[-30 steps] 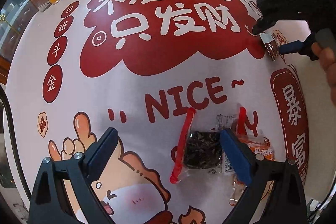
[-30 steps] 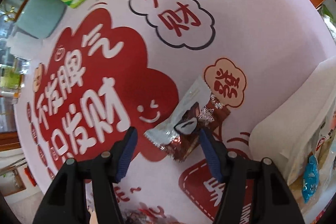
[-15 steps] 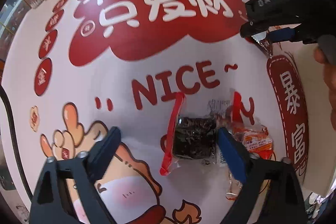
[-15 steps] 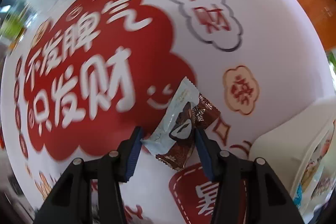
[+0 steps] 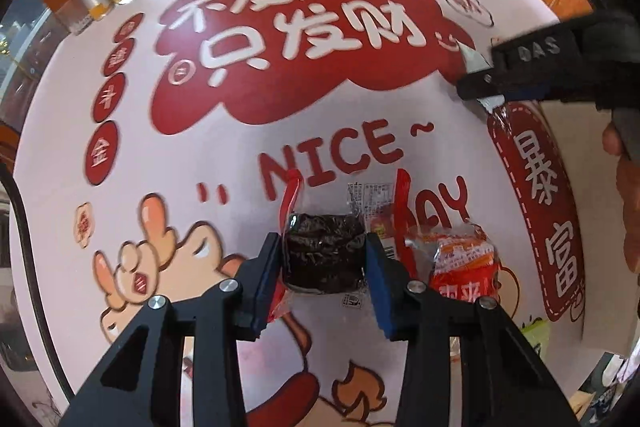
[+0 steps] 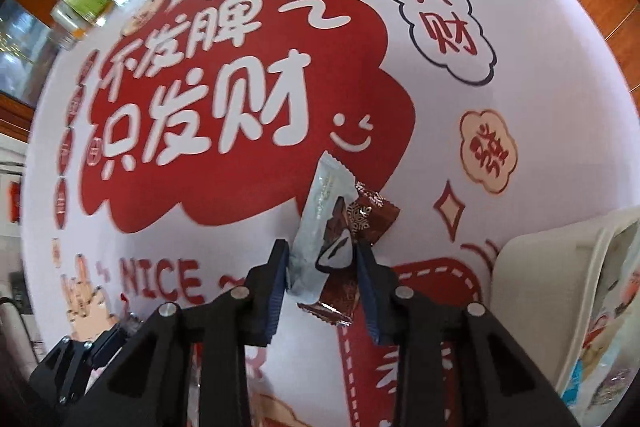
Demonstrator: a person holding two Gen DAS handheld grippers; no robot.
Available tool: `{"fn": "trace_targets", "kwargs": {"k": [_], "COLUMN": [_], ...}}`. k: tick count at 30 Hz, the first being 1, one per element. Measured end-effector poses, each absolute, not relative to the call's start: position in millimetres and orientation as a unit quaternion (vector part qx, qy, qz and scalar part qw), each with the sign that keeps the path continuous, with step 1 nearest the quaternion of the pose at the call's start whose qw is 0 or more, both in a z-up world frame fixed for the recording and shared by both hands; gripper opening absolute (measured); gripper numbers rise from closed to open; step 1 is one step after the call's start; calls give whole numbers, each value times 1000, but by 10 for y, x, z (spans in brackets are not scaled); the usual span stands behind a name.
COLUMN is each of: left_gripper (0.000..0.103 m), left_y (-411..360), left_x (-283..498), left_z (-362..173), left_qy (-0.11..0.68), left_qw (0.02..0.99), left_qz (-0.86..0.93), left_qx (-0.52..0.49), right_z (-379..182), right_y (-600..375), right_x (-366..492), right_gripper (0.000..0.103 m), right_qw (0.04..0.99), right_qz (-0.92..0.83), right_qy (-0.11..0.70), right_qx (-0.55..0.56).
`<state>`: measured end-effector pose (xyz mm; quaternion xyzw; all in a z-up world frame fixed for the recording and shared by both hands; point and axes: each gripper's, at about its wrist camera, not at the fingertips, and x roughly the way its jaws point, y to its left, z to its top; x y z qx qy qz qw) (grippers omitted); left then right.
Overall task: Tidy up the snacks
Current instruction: 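Grasp the dark seaweed bag with the left tool while the right tool grasps the brown candy, then carry the dark bag and brown candy into the white tray and open both tools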
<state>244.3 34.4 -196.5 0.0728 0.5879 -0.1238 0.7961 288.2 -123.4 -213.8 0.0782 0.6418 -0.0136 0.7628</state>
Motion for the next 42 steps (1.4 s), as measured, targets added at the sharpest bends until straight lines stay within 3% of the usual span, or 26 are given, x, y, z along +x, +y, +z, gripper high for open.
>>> {"fn": "trace_targets", "kwargs": {"k": [12, 19, 30, 42], "left_gripper": [39, 39, 40, 40], "left_y": [747, 595, -109, -1257], "left_x": [2024, 1620, 1029, 778], "left_z": [-1042, -611, -145, 13], "left_qy": [515, 480, 435, 423], "left_qw": [849, 859, 854, 857], "left_qz": [-115, -175, -282, -289], "left_qx": [27, 21, 41, 60], "right_z": [-1283, -769, -321, -124], "right_y": [-1365, -1425, -1872, -2685], "right_x": [2490, 1725, 493, 10], "right_gripper": [31, 32, 32, 32], "right_qw": [812, 839, 876, 901], "right_qz": [80, 95, -4, -42], "right_qy": [559, 516, 467, 421], "right_qx": [149, 146, 122, 96]}}
